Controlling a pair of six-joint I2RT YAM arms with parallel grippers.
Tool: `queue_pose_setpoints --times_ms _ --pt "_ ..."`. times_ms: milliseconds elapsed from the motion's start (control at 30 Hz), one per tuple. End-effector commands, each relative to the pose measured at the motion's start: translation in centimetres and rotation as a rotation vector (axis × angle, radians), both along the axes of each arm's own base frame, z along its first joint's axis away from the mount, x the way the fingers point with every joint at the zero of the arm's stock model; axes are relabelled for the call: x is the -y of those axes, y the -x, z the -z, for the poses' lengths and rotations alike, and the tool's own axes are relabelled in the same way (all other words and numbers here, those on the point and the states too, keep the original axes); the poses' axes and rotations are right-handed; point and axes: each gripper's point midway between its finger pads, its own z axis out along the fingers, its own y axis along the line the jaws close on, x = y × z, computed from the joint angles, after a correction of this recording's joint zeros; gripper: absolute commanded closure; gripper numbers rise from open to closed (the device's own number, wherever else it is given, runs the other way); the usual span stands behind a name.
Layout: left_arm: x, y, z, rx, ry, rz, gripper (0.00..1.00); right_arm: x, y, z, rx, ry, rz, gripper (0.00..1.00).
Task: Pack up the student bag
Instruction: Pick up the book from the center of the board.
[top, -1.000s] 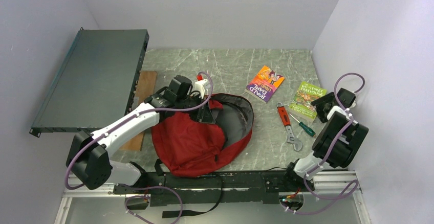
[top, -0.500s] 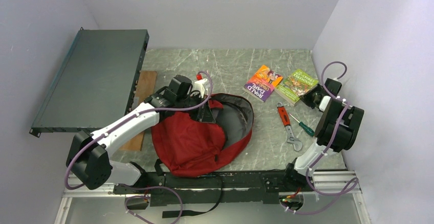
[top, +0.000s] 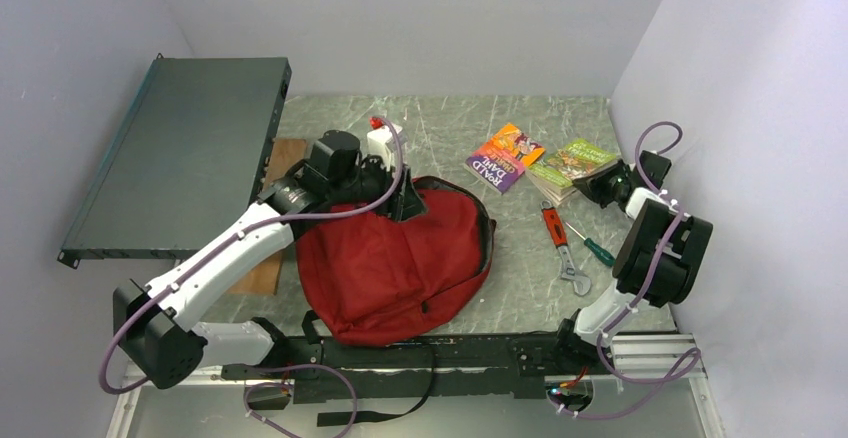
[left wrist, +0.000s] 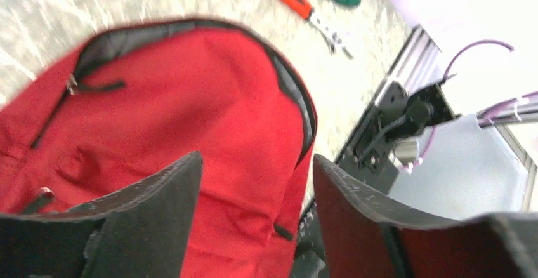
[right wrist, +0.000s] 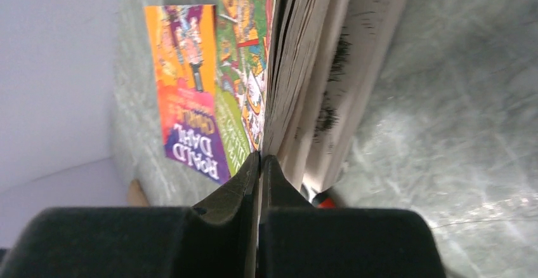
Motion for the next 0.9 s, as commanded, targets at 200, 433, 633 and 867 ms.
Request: queue_pose_setpoints --times_ms 200,433,633,867 --pt "8.3 -3.0 -8.9 0.681 0.051 0.034 0.19 -4.3 -1.7 -7.9 0.178 -0.118 -0.104 1.00" --pt "17.3 -5.5 -5.2 0.754 0.020 0.146 0.16 -5.9 -1.5 -7.9 0.193 -0.143 -0.155 1.00" --pt "23.1 -9.7 -0.5 0.776 -0.045 0.164 0.13 -6.8 -0.9 -8.4 0.200 -0.112 -0.178 1.00" --pt "26.9 -13.2 5.4 0.802 -0.115 0.168 0.05 -7.4 -0.2 -8.0 0.192 -0.129 -0.194 1.00"
